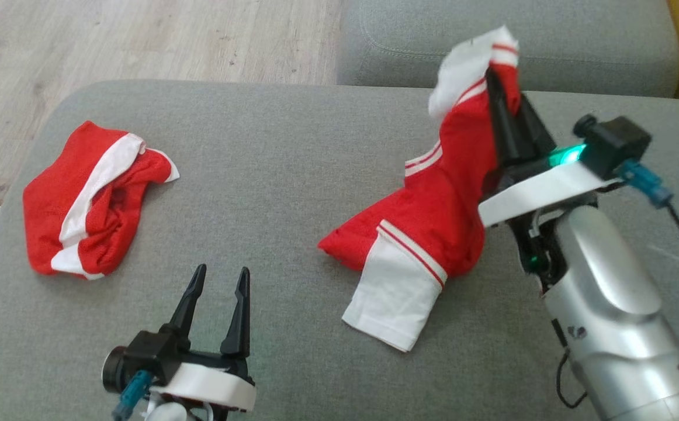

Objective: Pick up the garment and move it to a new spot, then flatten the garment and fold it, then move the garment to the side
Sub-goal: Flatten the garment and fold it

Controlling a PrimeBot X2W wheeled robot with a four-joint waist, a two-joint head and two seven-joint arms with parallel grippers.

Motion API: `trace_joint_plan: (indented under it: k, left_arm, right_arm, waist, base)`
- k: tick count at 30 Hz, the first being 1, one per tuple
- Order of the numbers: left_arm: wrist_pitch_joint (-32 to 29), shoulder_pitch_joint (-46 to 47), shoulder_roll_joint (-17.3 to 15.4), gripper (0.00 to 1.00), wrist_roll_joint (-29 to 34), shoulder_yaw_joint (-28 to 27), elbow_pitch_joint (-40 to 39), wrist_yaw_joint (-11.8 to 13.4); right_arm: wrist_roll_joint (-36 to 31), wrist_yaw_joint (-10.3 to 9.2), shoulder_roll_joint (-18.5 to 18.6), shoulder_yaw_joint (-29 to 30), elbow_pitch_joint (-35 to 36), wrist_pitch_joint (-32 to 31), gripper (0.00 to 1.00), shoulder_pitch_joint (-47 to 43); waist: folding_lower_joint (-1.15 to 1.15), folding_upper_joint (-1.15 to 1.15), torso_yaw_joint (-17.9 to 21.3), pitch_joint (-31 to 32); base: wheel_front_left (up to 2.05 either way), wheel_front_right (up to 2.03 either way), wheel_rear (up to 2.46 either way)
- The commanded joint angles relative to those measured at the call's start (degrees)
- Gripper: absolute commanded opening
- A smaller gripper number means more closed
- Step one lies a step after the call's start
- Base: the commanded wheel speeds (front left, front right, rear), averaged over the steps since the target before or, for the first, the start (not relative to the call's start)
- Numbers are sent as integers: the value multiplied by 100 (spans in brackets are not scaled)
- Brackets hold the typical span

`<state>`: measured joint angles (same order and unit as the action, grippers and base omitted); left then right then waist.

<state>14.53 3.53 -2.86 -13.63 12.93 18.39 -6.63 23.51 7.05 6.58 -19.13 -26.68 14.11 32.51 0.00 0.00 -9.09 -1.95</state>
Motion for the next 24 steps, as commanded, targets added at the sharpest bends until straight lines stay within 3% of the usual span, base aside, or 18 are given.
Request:
trace_joint_plan:
  k: [1,6,13,14,15,20,24]
  left_arm:
    - [47,186,-2,100,-23,-162,-153,-19]
    - [47,209,-2,100,-24,-232,-181,-9]
    - [47,278,-2,100,-97,-154,-142,1]
    - [47,286,-2,100,-111,-137,-144,8]
    - [47,292,-2,100,-121,-122,-147,15]
    - [47,314,-2,100,-142,-119,-164,39]
    - [47,310,-2,100,-135,-213,-174,60]
  right_arm:
    - [-90,44,-84,-88,132,38,0,192]
    - [-48,44,-235,-253,45,66,0,267]
    - [620,44,-364,-1355,440,54,0,406]
    - [738,44,-366,-1563,367,-22,57,389]
    - [821,44,-366,-1770,238,-162,100,365]
    - [1162,44,-368,-2655,-214,-497,100,208]
    - [1226,44,-368,-2664,-426,-277,100,123]
  waist:
    - [0,0,-7,3]
    - [0,0,80,-93]
    - [0,0,67,-98]
    - [0,0,58,-98]
    - [0,0,50,-101]
    - [0,0,36,-155]
    - [0,0,132,-165]
  base:
    - [0,0,0]
    - [0,0,0]
    - [0,0,0]
    - [0,0,0]
    - [0,0,0]
    - [0,0,0]
    - [0,0,0]
